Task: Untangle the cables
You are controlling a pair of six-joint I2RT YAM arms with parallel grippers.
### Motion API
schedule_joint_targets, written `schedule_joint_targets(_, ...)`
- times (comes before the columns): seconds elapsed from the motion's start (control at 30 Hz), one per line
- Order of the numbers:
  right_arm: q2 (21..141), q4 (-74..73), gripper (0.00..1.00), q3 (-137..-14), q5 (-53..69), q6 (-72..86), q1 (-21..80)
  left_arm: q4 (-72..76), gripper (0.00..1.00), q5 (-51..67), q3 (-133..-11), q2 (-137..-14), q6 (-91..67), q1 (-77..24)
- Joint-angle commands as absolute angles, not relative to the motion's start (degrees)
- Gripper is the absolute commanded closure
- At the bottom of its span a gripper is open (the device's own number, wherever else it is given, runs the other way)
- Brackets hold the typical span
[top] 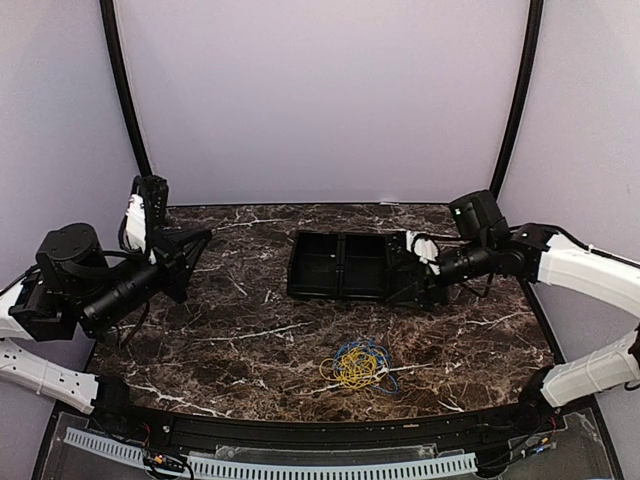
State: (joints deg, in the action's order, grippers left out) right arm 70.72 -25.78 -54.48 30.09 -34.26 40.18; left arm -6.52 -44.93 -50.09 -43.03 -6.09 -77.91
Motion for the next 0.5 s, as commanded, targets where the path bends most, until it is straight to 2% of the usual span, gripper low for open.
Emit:
schedule_joint_targets(0.0, 64.19, -23.48, 0.31, -51.88, 34.71, -27.21, 31.66, -10.58, 0.99, -44.72, -56.19, -49.33, -11.44, -76.83)
schedule_joint_targets(0.3, 56.56, -21.82, 0.30, -46.62, 42.22, -17.61, 12.80, -11.59, 1.00, -30.91, -66.57, -63.24, -15.03, -70.10)
schedule_joint_targets(0.47, 51.81, -17.31, 0.31, -41.95, 44.95, -12.55, 4.91, -14.16, 1.00, -26.62, -77.48, -72.40, -14.05, -68.60)
